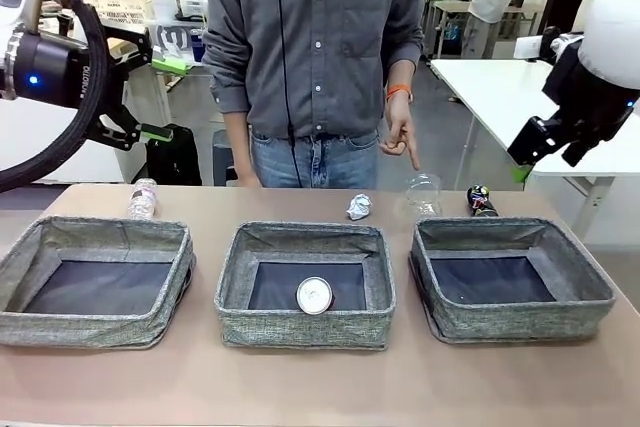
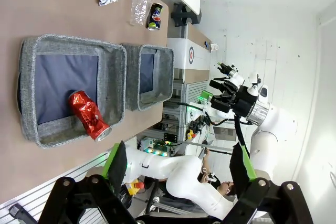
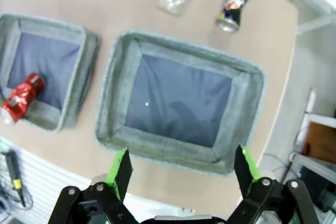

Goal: Sort the waste into the appropriate baskets.
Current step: Pick up the waste item pointed out by the person.

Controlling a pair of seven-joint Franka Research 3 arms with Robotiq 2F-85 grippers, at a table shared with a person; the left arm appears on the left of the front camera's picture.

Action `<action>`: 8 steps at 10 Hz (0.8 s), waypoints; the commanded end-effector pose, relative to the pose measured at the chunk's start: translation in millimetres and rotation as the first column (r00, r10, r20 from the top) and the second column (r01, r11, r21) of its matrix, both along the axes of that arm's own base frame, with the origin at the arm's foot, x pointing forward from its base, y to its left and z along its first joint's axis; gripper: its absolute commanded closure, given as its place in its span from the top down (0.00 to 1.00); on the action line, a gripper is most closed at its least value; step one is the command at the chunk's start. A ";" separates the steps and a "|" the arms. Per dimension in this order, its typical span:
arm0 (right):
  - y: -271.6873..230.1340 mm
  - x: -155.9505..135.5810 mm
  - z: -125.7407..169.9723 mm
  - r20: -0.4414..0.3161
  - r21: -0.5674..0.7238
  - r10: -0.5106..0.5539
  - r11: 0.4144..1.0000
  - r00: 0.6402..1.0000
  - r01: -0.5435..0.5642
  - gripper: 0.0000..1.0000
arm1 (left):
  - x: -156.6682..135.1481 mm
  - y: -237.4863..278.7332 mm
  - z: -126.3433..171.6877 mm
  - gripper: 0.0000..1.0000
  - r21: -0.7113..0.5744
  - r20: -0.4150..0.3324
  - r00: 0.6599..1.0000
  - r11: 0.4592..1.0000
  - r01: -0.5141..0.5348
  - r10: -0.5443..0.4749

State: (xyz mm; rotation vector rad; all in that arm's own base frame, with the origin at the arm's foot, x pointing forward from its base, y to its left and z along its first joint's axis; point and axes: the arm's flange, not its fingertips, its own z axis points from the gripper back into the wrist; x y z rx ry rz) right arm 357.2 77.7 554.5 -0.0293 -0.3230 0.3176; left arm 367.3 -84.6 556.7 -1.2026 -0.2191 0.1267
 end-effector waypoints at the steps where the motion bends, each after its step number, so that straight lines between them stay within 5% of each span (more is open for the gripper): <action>1: -0.8 0.4 2.3 0.005 0.011 -0.007 1.000 1.000 0.007 1.00 | 0.1 0.9 -0.6 1.00 0.002 0.018 1.000 1.000 0.011 -0.011; 4: 35.2 80.5 -46.0 -0.054 -0.064 -0.002 0.998 0.999 -0.002 1.00 | 0.1 0.9 -0.6 1.00 0.002 0.018 1.000 1.000 0.011 -0.011; 8: 67.4 160.2 -111.5 0.057 0.033 -0.127 0.992 0.990 0.125 1.00 | 0.1 0.9 -0.6 1.00 0.002 0.018 1.000 1.000 0.011 -0.011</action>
